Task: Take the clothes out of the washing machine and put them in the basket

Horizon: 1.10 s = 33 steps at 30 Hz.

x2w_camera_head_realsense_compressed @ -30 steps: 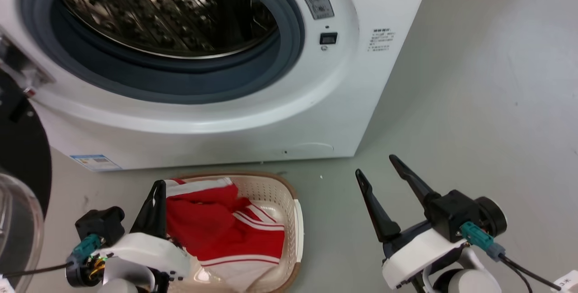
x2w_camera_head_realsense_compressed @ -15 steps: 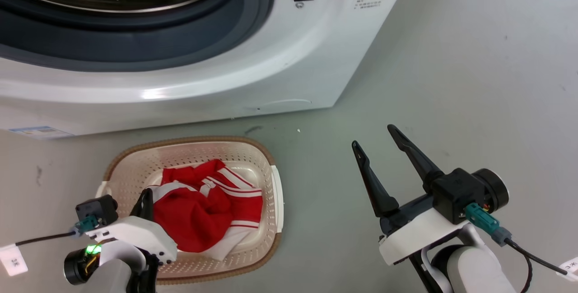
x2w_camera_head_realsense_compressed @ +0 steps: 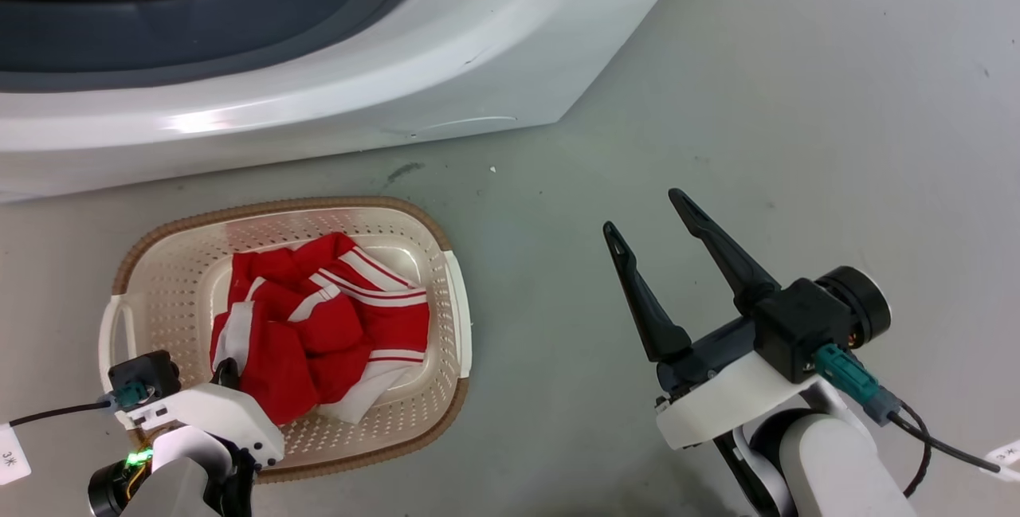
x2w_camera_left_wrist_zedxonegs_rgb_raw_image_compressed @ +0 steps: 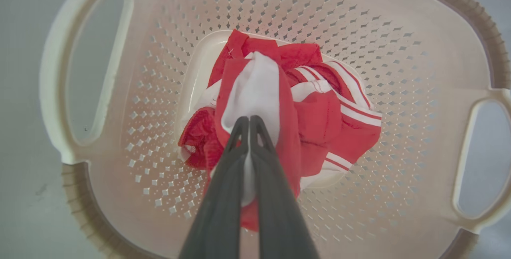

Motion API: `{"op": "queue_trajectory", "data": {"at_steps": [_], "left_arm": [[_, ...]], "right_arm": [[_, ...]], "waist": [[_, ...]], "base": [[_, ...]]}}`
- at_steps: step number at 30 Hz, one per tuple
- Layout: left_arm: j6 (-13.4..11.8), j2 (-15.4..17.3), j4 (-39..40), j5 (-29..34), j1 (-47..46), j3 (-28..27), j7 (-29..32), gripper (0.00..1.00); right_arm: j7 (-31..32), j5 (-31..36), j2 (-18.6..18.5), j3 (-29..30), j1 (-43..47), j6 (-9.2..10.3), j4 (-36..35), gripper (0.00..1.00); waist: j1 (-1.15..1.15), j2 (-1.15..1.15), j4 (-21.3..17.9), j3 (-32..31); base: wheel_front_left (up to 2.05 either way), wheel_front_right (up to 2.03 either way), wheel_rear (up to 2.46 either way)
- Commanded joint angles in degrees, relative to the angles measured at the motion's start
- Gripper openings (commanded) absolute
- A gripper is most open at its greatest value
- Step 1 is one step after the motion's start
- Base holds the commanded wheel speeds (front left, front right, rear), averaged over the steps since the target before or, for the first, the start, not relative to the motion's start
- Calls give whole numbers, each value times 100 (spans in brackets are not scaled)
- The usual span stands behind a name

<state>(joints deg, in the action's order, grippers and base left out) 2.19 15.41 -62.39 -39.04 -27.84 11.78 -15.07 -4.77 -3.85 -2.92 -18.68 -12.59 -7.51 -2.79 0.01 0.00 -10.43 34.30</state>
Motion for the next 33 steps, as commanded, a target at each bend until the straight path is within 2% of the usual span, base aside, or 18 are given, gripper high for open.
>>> {"op": "queue_trajectory", "data": {"at_steps": [1,2,3,4,5,6,14,22,33], "left_arm": [[26,-46,-113,21,-78,-46,-12,0],[45,-43,-182,53,-108,-66,-12,0],[66,-40,-262,70,-144,-79,-12,30],[72,-44,-326,75,-179,-106,-12,53],[85,-50,-354,104,-213,-125,-12,95],[112,-64,-424,117,-226,-124,-13,100],[331,-150,-903,32,-218,-183,-13,100],[438,-279,-1102,-140,214,-172,335,100],[512,-333,-1050,-24,601,72,140,100]], "right_arm": [[-18,58,9,-17,-77,4,-17,100],[-20,54,9,-20,-82,4,-17,100],[-23,47,9,-19,-94,4,-26,100],[-20,50,9,-17,-98,4,-24,100],[-16,61,9,-8,-97,4,-21,100],[-6,72,9,2,-97,4,-17,100],[33,126,9,-15,-118,4,62,100],[36,-19,8,13,184,4,295,100],[164,-87,8,210,757,4,486,100]], "waist": [[-1,0,-45,86],[-1,0,-44,111],[-1,0,-44,132],[-1,0,-43,142],[-1,0,-36,146],[-1,0,-29,152],[-1,0,70,-213],[-1,0,163,-1167],[-1,0,548,-2409]], "base": [[0,0,0],[0,0,0],[0,0,0],[0,0,0],[0,0,0],[0,0,0],[0,0,0],[0,0,0],[0,0,0]]}}
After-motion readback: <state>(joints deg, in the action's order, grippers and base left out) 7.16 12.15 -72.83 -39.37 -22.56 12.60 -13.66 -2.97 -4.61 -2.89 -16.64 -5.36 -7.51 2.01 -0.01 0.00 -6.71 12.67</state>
